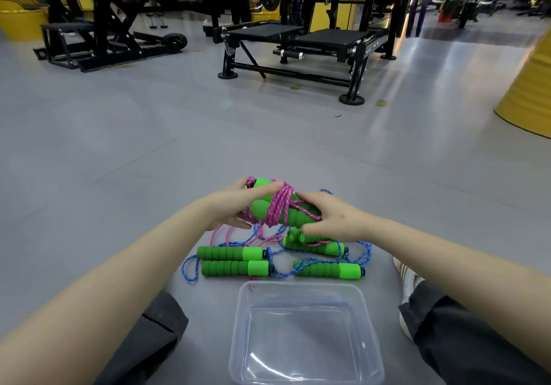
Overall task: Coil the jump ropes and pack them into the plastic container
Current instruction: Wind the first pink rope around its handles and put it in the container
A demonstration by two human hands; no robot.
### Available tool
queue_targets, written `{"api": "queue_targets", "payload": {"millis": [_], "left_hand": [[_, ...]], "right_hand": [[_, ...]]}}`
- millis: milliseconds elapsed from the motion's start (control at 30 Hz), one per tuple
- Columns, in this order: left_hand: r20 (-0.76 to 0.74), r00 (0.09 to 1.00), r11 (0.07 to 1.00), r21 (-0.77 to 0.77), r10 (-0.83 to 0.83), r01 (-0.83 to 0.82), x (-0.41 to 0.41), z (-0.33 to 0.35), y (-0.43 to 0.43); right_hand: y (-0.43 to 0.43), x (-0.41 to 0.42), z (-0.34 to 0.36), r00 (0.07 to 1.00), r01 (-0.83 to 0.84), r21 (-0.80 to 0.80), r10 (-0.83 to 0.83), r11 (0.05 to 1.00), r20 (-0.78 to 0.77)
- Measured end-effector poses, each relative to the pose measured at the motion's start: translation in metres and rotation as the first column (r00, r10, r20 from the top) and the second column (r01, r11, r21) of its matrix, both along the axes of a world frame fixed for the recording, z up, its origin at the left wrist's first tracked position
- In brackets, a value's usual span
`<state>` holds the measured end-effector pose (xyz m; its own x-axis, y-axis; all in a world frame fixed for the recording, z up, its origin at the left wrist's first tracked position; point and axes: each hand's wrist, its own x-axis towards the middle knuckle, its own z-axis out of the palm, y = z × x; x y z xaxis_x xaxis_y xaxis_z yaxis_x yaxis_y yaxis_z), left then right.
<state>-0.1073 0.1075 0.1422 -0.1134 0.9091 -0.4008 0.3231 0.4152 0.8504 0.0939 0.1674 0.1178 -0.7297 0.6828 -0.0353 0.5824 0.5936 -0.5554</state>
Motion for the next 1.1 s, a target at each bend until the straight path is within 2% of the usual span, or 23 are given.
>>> {"api": "queue_targets", "payload": {"millis": [33,200,267,333,367,400,433,467,500,567,633,700,800,867,933,1000,1100], "left_hand": [[0.0,1.0,1.0,-0.001,-0.002,0.002,0.002,-0.008,-0.001],[0.228,0.973,0.989,-0.13,-0.039,0.07,0.0,-0.042,-0.017],[0.282,0.959,0.979,-0.191,-0.01,0.066,0.006,-0.056,-0.026],[0.216,0.976,0.962,-0.263,-0.007,0.065,0.016,-0.073,-0.034],[0.066,0.994,0.956,-0.278,-0.082,0.097,0.019,-0.082,-0.038],[-0.171,0.959,0.946,-0.275,-0.225,0.173,0.021,-0.09,-0.042],[-0.423,0.838,0.933,-0.256,-0.345,0.255,0.022,-0.097,-0.046],[-0.619,0.679,0.916,-0.211,-0.394,0.34,0.024,-0.103,-0.051],[-0.726,0.566,0.895,-0.156,-0.39,0.417,0.027,-0.106,-0.056],[-0.814,0.436,0.82,-0.084,-0.384,0.565,0.031,-0.109,-0.064],[-0.865,0.224,0.686,-0.173,-0.449,0.707,0.036,-0.116,-0.066],[-0.865,0.068,0.612,-0.294,-0.497,0.734,0.044,-0.129,-0.064],[-0.86,0.007,0.595,-0.348,-0.511,0.725,0.055,-0.142,-0.06],[-0.855,-0.025,0.579,-0.373,-0.519,0.725,0.059,-0.149,-0.061],[-0.853,-0.059,0.575,-0.399,-0.519,0.714,0.06,-0.156,-0.064],[-0.859,-0.039,0.613,-0.396,-0.511,0.684,0.061,-0.165,-0.071],[-0.861,0.017,0.663,-0.378,-0.508,0.646,0.064,-0.186,-0.082]], "right_hand": [[-0.002,0.003,-0.009,0.999,-0.039,0.022,0.039,0.999,0.024],[-0.021,0.026,-0.055,0.976,-0.16,0.189,0.127,0.969,0.177],[-0.032,0.03,-0.073,0.963,-0.182,0.171,0.14,0.968,0.228],[-0.043,0.036,-0.09,0.952,-0.2,0.124,0.163,0.972,0.257],[-0.047,0.04,-0.099,0.947,-0.219,0.112,0.184,0.969,0.263],[-0.051,0.045,-0.106,0.939,-0.249,0.114,0.21,0.962,0.273],[-0.055,0.049,-0.112,0.925,-0.288,0.123,0.243,0.95,0.292],[-0.059,0.052,-0.117,0.909,-0.322,0.119,0.272,0.939,0.316],[-0.062,0.055,-0.122,0.898,-0.34,0.104,0.29,0.935,0.33],[-0.067,0.056,-0.133,0.882,-0.362,0.072,0.317,0.929,0.348],[-0.068,0.051,-0.143,0.871,-0.363,0.073,0.31,0.929,0.381],[-0.069,0.045,-0.153,0.87,-0.318,0.041,0.274,0.947,0.41],[-0.071,0.042,-0.166,0.858,-0.292,0.067,0.23,0.954,0.46],[-0.073,0.045,-0.177,0.843,-0.362,0.245,0.204,0.899,0.498],[-0.074,0.045,-0.18,0.834,-0.386,0.436,0.106,0.813,0.541],[-0.072,0.049,-0.182,0.856,-0.396,0.536,0.09,0.745,0.508],[-0.073,0.056,-0.191,0.86,-0.376,0.576,0.042,0.726,0.509]]}}
